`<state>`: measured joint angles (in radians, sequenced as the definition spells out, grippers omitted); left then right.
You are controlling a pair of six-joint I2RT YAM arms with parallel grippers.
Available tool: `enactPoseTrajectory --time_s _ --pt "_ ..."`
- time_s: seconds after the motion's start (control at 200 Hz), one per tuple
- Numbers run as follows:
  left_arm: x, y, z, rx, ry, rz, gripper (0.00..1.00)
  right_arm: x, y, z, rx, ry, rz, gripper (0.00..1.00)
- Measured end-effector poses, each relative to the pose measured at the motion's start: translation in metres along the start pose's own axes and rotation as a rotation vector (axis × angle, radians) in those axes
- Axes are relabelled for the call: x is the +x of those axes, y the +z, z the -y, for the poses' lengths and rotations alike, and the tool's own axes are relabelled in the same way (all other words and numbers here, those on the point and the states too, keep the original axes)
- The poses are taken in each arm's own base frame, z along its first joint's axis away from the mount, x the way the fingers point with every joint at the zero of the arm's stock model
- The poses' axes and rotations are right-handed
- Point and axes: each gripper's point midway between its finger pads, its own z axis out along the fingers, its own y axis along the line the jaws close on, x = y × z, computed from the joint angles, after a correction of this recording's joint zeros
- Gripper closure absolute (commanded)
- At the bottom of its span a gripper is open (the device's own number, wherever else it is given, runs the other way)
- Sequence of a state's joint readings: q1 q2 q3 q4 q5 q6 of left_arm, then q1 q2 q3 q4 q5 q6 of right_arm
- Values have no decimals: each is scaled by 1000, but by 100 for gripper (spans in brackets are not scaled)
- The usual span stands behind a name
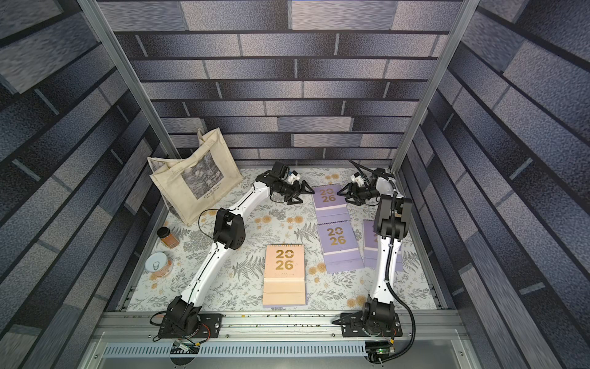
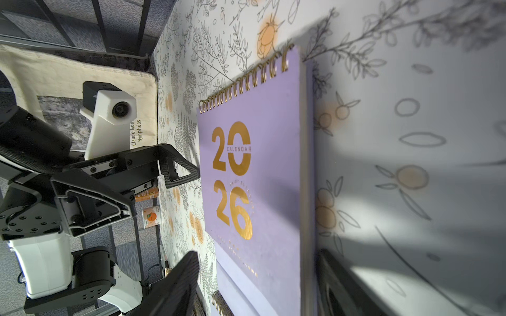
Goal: Stack the calendars
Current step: Pick up the calendar at the center of the board.
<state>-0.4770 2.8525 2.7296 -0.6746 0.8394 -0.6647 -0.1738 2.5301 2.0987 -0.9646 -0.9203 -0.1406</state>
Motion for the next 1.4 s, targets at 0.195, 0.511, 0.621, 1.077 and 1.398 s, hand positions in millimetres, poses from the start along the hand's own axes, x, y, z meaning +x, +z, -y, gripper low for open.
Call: enactPoseTrajectory --time_s 0.195,0.511,0.621,1.077,1.398 --pt "1 3 2 -11 3 4 0 9 10 -8 -20 2 -28 32" --pt "0 10 6 -8 -36 30 0 20 31 -26 -68 4 -73 34" --pt "-3 11 6 1 -46 45 0 20 31 -26 -75 16 -73 35" --pt "-12 13 8 60 -77 85 0 21 38 -30 -79 18 -83 45" --pt "-8 8 6 74 -73 84 0 15 38 -41 -141 -21 -60 81"
